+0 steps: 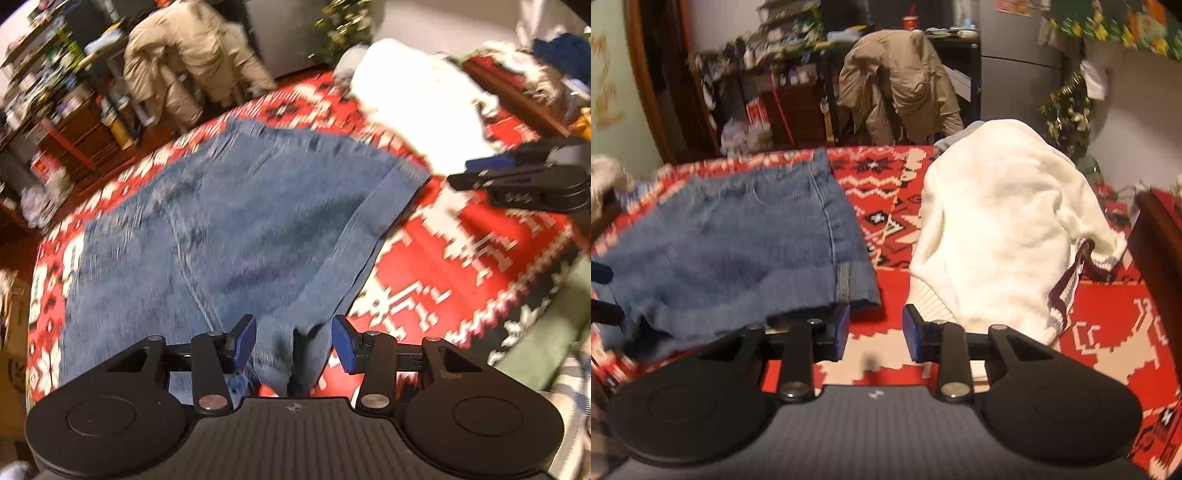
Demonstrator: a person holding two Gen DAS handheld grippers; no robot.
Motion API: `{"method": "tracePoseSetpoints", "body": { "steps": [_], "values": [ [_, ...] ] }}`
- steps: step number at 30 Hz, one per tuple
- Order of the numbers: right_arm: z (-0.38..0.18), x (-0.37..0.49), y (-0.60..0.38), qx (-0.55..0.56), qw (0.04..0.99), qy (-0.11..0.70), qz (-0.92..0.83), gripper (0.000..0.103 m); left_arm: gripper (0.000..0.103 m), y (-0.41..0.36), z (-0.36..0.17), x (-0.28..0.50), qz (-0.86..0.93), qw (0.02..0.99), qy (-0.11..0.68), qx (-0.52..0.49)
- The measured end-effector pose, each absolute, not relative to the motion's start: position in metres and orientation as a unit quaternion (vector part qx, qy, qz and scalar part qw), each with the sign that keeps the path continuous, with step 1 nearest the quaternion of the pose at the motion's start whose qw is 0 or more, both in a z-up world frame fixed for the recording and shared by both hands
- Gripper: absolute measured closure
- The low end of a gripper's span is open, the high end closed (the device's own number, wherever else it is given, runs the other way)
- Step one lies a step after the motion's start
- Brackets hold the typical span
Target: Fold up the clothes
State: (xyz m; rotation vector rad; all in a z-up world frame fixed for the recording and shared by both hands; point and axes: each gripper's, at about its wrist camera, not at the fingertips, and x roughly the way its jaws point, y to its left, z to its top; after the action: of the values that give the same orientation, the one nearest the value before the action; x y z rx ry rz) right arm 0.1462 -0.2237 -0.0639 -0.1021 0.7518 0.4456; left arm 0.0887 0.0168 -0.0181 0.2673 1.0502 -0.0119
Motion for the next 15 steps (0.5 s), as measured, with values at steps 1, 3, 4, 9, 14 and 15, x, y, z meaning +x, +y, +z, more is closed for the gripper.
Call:
{"method": "tracePoseSetpoints", "body": {
  "steps": [1, 3, 4, 9, 14, 15],
  "values": [
    [-0.067, 0.147, -0.22, -0.056, 0.904, 0.362, 0.218, 0.069, 0.058, 0.018, -0.027, 0.088, 0.007, 0.854, 0.505, 0.128],
    [-0.073, 0.15, -0.214, -0.069, 0.903, 0.361, 0.222, 0.069, 0.059, 0.021, -0.044, 0.086, 0.033, 0.848, 0.512, 0.133],
    [-0.077, 0.153, -0.212, -0.073, 0.902, 0.363, 0.223, 0.069, 0.059, 0.023, -0.049, 0.085, 0.042, 0.848, 0.511, 0.131],
    [-0.095, 0.169, -0.21, -0.071, 0.903, 0.363, 0.217, 0.07, 0.059, 0.037, -0.058, 0.087, 0.057, 0.855, 0.507, 0.094],
    [-0.097, 0.179, -0.213, -0.031, 0.907, 0.346, 0.237, 0.072, 0.063, 0.047, -0.057, 0.086, 0.057, 0.87, 0.488, 0.051],
    [-0.095, 0.18, -0.214, -0.021, 0.908, 0.342, 0.239, 0.073, 0.07, 0.049, -0.057, 0.086, 0.06, 0.871, 0.485, 0.043]
  ]
}}
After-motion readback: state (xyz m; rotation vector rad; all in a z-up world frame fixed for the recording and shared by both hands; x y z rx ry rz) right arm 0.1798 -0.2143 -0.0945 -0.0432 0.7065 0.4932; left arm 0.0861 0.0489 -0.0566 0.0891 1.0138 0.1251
